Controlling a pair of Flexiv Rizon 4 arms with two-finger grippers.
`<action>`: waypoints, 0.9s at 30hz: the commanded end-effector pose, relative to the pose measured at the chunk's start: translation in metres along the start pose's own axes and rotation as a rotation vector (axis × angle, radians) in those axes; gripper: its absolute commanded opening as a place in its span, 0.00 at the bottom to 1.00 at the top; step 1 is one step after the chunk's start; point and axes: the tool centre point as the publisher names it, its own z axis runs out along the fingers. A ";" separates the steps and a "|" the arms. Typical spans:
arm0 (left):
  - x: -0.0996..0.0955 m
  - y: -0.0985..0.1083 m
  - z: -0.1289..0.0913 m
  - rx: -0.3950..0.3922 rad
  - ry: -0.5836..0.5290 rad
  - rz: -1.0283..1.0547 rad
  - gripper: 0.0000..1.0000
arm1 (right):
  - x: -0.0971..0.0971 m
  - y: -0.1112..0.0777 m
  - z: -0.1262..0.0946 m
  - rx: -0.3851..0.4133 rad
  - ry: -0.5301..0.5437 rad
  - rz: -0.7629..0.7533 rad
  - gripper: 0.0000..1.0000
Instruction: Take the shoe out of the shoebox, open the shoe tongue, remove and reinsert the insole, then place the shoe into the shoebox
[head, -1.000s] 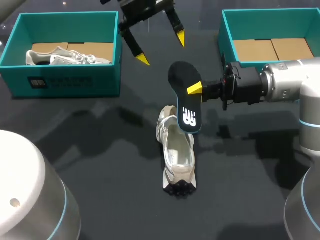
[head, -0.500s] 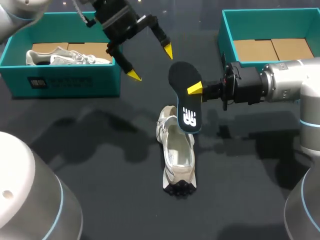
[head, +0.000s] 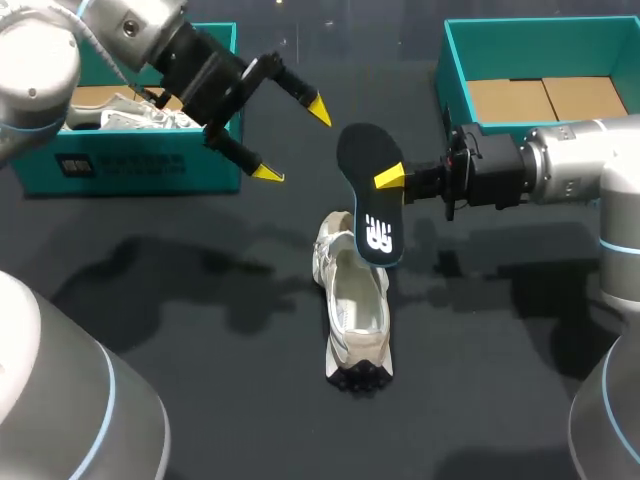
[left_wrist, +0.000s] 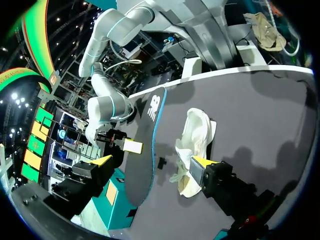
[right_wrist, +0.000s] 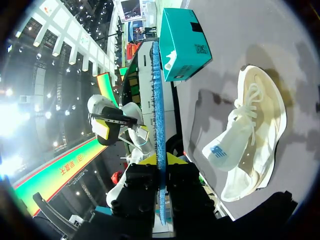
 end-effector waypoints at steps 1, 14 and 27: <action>0.014 0.011 0.001 0.017 -0.189 -0.012 1.00 | 0.000 -0.001 0.001 -0.002 -0.002 0.000 0.00; 0.032 0.018 0.004 0.008 -0.272 -0.005 1.00 | 0.000 -0.001 0.001 -0.002 -0.002 0.000 0.00; 0.036 0.026 0.039 -0.186 -0.506 0.180 1.00 | 0.000 -0.001 0.001 -0.002 -0.002 0.000 0.00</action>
